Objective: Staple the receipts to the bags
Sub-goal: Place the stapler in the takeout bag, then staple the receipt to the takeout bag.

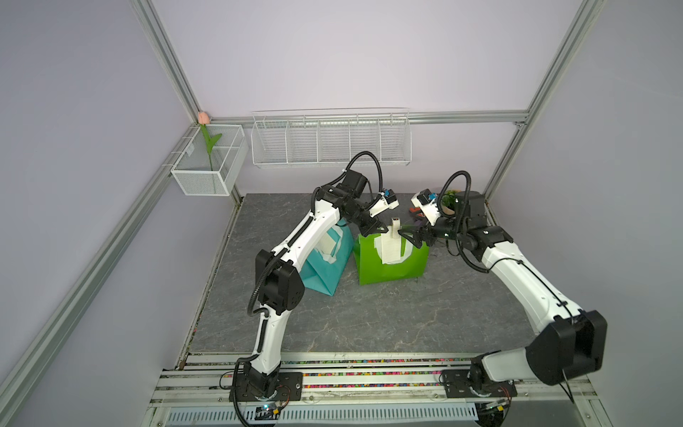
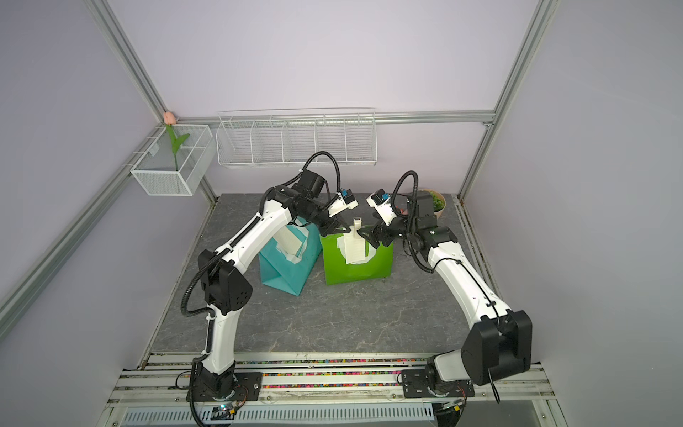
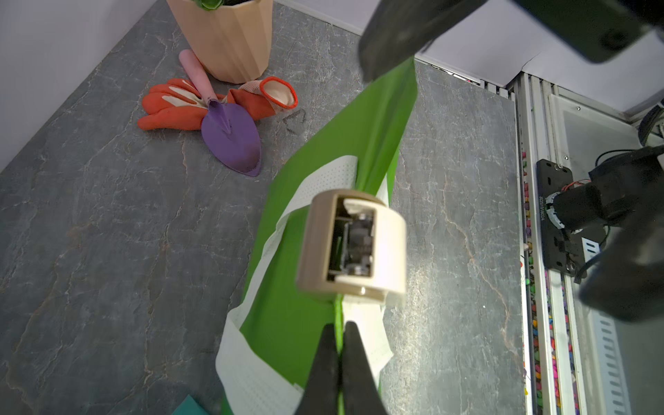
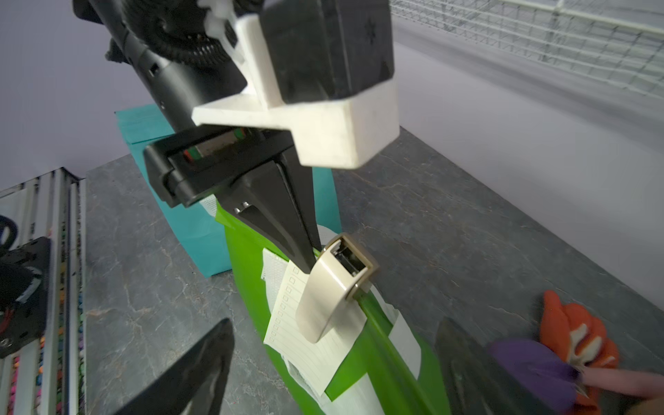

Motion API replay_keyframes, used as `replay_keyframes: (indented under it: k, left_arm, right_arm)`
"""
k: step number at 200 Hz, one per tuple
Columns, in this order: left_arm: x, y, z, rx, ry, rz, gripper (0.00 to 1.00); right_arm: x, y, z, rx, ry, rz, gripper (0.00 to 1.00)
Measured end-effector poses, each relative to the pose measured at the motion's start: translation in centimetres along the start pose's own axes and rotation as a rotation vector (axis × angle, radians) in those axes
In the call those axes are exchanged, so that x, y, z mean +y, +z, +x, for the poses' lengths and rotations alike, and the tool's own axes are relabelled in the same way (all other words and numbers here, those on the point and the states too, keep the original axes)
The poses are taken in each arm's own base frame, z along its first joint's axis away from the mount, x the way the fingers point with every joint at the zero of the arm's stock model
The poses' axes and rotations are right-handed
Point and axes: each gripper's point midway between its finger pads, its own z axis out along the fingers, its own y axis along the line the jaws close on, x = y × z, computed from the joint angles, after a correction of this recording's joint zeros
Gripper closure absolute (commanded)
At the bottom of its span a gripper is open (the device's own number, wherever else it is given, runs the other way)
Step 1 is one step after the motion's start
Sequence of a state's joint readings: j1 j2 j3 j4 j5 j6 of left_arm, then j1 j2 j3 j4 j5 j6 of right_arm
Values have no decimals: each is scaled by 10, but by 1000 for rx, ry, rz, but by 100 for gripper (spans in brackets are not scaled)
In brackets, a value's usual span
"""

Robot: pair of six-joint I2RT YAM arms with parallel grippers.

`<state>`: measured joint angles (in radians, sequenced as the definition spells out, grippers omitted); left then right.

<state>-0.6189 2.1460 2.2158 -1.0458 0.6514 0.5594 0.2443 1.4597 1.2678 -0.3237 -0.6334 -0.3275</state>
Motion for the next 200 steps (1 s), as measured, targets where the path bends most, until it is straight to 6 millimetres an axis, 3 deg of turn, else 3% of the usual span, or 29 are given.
replay_keyframes:
  k: [36, 96, 152, 200]
  left_arm:
    - [-5, 7, 4, 19, 47, -6, 100]
    - [-15, 4, 1, 1, 127, -46, 100]
    - [-11, 0, -7, -31, 161, -83, 100]
    - [-8, -1, -8, -35, 173, -94, 100]
  right_arm:
    - [-8, 20, 19, 20, 22, -93, 11]
    - [-6, 18, -4, -17, -91, -143, 10]
    - [-5, 25, 11, 10, -166, -135, 11]
    - [-11, 30, 8, 32, -264, -143, 10]
